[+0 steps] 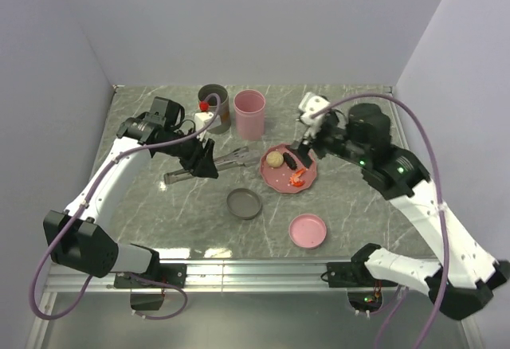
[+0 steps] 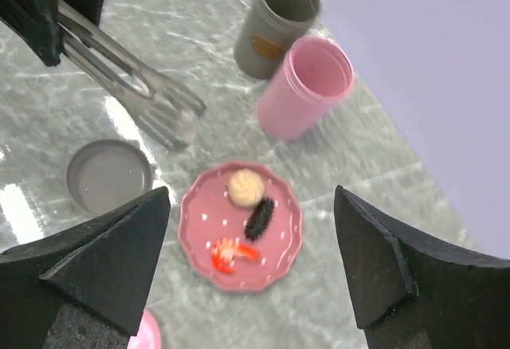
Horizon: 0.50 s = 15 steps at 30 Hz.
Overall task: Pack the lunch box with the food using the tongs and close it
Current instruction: Pick up the food using the clamp
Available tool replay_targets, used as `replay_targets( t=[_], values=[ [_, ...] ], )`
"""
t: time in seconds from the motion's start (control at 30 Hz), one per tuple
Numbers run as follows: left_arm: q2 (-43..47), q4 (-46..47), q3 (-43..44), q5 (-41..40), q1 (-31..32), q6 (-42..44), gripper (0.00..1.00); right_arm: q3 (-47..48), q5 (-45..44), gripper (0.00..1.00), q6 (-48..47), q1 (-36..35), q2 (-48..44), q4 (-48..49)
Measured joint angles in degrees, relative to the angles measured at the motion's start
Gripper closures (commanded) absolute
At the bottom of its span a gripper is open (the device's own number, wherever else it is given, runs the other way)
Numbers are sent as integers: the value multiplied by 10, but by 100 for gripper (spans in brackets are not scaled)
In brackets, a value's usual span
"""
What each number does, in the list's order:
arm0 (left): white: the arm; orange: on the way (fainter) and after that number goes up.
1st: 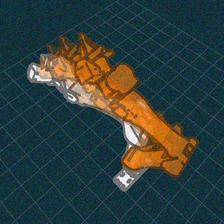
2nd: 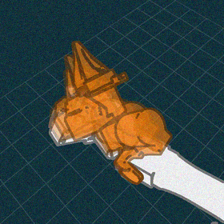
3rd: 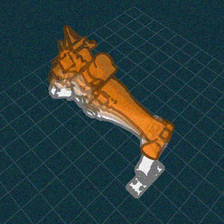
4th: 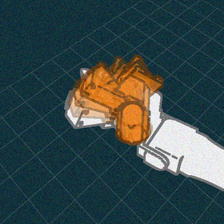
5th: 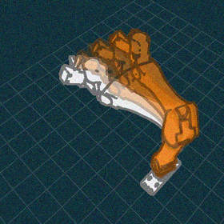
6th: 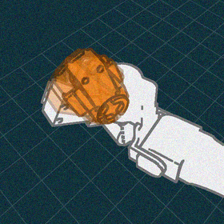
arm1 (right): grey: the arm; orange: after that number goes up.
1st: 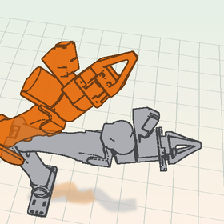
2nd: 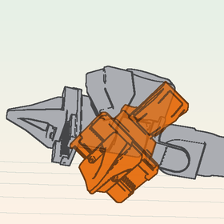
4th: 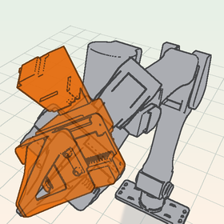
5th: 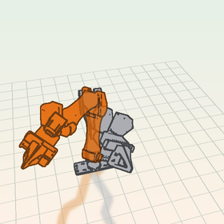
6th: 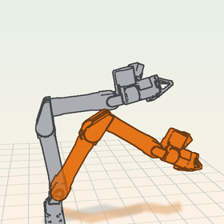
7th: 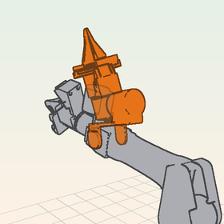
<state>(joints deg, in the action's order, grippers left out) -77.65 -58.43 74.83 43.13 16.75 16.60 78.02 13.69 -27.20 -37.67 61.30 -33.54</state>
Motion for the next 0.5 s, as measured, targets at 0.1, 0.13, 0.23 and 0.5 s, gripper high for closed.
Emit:
replay_targets(
  t=[0.1,0.13,0.23,0.5],
  values=[
    [0,7,2,-23,13,2,40,-40,31,9,29,53,-52,-1],
    [0,7,4,-30,17,2,39,-53,39,9,36,69,-64,-2],
    [-1,11,15,-50,32,4,38,-92,59,7,56,111,-96,-4],
    [-52,51,57,-165,116,19,39,-139,88,6,112,229,-107,-20]
  ],
)
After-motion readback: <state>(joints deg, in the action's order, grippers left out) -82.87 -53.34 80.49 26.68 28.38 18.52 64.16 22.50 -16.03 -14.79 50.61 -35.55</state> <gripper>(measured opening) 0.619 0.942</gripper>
